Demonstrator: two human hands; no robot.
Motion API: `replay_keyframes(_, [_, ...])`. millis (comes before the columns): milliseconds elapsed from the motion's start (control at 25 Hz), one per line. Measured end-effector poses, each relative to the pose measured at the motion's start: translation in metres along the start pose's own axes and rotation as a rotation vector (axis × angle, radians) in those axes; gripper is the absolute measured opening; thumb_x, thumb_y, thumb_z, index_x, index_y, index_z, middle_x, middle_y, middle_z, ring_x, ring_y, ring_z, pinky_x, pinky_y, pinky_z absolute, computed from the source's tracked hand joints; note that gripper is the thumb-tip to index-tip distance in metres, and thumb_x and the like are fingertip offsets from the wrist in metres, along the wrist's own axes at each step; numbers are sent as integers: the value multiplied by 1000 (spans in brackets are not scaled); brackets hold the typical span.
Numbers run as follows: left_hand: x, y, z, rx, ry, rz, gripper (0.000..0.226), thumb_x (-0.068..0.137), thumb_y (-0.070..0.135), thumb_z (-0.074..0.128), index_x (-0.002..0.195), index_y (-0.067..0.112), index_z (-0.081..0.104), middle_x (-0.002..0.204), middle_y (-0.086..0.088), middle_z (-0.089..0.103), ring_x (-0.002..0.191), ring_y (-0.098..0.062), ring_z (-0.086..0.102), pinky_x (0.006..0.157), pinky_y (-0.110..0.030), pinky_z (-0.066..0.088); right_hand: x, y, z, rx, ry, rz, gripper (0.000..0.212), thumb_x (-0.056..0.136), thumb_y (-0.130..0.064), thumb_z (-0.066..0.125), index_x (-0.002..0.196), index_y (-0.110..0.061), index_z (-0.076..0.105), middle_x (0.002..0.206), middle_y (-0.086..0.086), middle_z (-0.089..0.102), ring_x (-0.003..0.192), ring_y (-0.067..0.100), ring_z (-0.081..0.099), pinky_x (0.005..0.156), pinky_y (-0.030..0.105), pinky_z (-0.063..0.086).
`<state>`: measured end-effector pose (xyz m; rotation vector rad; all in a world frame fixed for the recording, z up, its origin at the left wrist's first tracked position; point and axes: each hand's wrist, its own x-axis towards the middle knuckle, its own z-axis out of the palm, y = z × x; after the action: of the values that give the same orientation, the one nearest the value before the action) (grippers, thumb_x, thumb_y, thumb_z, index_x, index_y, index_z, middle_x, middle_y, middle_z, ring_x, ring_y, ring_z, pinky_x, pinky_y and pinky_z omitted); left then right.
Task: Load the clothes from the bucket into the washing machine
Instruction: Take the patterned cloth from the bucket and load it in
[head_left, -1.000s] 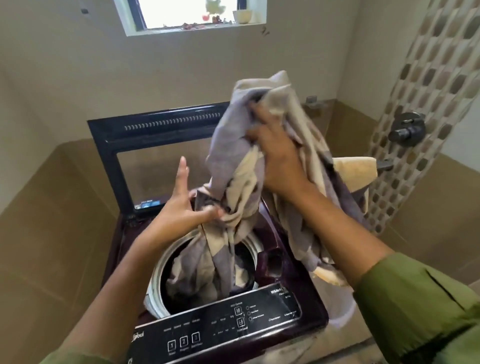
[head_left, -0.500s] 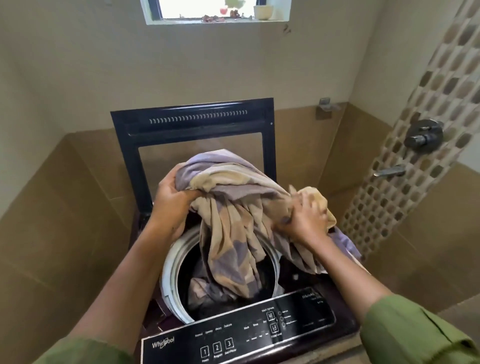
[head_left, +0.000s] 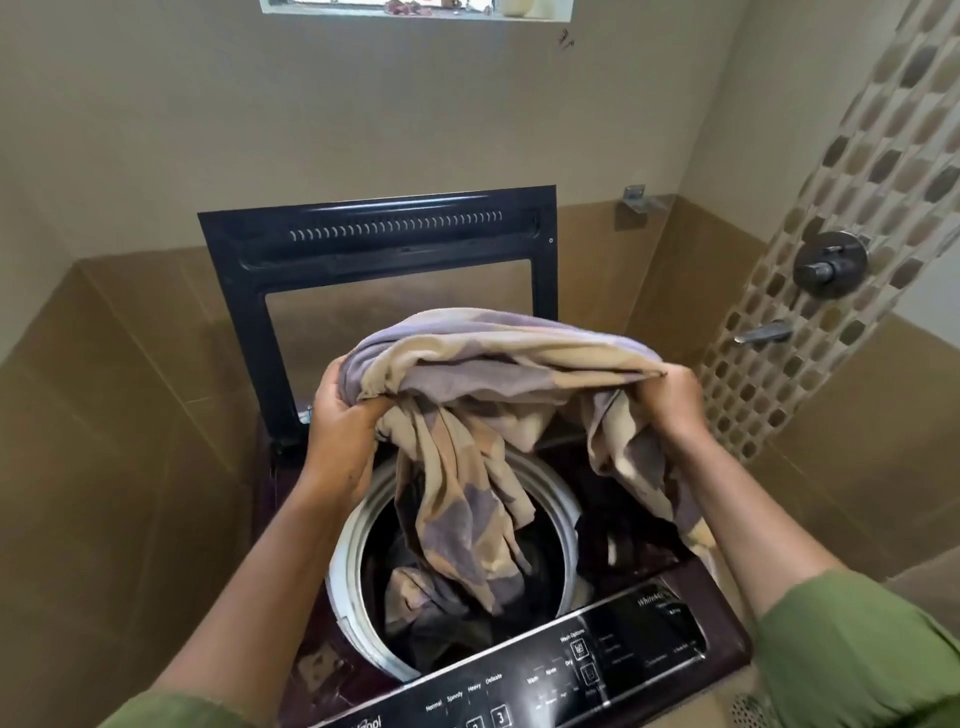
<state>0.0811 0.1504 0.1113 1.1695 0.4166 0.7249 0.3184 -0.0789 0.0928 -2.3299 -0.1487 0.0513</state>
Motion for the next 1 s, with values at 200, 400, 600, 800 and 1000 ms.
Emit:
replay_keyframes(200, [5,-41,-13,273,48,-51,60,81,17,77,126,30,39,125,1,60,112,-15,61,91,-37,52,-26,-67,5,927,-294,139,28,87,-29,56,103,-12,71,94,11,73,82,22,67,70,30,53])
replay_keyframes(400, [-4,-98,-61,1561,-505,-145,42,87,34,58,124,15,55,126,-11,60,120,-29,55,89,-34,46,-71,-59,75,637,-446,75,27,95,-31,50,109,-14,66,107,9,70,91,16,66,77,24,51])
replay_keyframes(600, [-17,-120,-124,1975,-881,-385,48,93,37,51,138,23,47,149,-4,42,148,-29,19,119,-57,5,-122,5,133,58,-773,-32,25,84,-13,65,106,-22,57,90,-5,63,74,4,56,71,25,47])
replay_keyframes(800, [-7,-121,-145,2051,-590,-135,51,97,24,41,148,25,34,164,-3,9,151,-27,-7,116,-64,-5,-120,28,157,-120,-711,40,33,84,-18,59,116,-22,57,91,-2,64,75,12,59,72,28,50])
replay_keyframes(1000, [-7,-137,-142,2082,-503,-163,54,94,25,41,147,24,32,164,-4,-11,149,-31,-17,111,-71,-5,-120,31,178,43,-824,154,67,85,-33,64,143,-21,33,120,-7,50,109,15,55,86,28,51])
